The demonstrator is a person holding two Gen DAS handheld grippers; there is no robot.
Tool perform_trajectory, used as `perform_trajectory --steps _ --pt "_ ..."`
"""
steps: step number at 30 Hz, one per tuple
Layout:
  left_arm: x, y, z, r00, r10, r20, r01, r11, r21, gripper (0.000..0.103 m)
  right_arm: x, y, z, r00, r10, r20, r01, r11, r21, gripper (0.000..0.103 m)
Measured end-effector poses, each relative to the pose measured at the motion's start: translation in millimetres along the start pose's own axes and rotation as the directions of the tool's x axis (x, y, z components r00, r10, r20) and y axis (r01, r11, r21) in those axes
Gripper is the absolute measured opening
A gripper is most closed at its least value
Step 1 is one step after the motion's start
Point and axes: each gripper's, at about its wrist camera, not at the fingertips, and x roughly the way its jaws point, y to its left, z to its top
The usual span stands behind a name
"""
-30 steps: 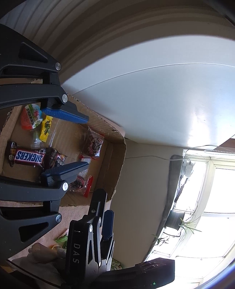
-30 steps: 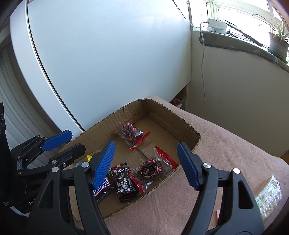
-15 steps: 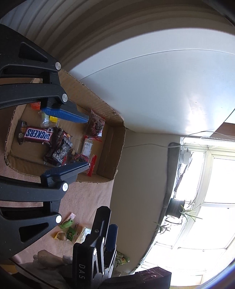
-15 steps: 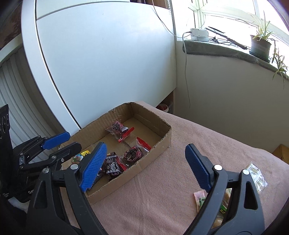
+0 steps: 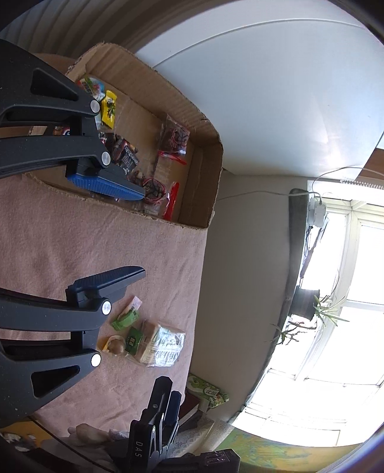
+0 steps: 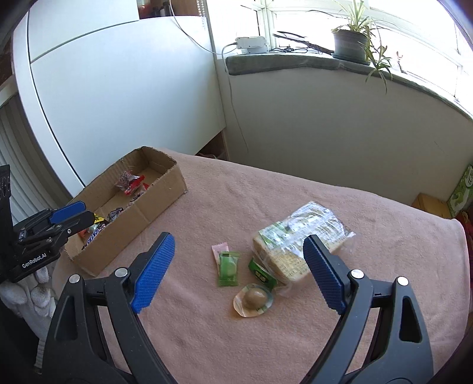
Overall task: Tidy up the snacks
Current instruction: 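Move both tools back over the remaining snacks on the table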
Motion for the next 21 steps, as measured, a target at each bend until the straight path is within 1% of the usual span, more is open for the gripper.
perform_trajectory --steps 5,10,12,13,15,17,19,21 --pt "11 -20 -4 0.999 -0.038 -0.028 0.039 0.999 0.018 0.045 -10 -35 -19 1.0 -0.024 -0.019 0.025 0.998 0.056 0.091" --pt "24 -42 -7 0.995 -0.079 -0.059 0.081 0.996 0.042 0.045 -7 -46 -36 0.999 -0.015 -0.039 0.018 0.997 0.076 0.089" --pt "31 -51 -8 0.992 -0.095 -0.078 0.1 0.993 0.056 0.045 -2 -43 -42 0.999 0.001 -0.052 0.003 0.997 0.076 0.082" --pt "34 -56 -9 0.991 -0.105 -0.087 0.111 0.992 0.062 0.045 3 -40 -44 0.998 0.013 -0.067 -0.008 0.997 0.07 0.076" --pt "41 -63 -10 0.986 -0.125 -0.106 0.133 0.989 0.071 0.044 11 -34 -49 0.995 0.026 -0.093 -0.021 0.998 0.051 0.07" --pt "47 -70 -11 0.982 -0.141 -0.127 0.152 0.985 0.078 0.036 20 -29 -54 0.992 0.041 -0.119 -0.037 0.999 0.036 0.055" --pt "53 -75 -12 0.978 -0.152 -0.145 0.166 0.983 0.084 0.034 29 -25 -57 0.989 0.06 -0.138 -0.056 0.998 0.031 0.05" --pt "59 -80 -13 0.973 -0.163 -0.161 0.179 0.98 0.09 0.031 37 -23 -60 0.987 0.064 -0.149 -0.06 0.998 0.031 0.05"
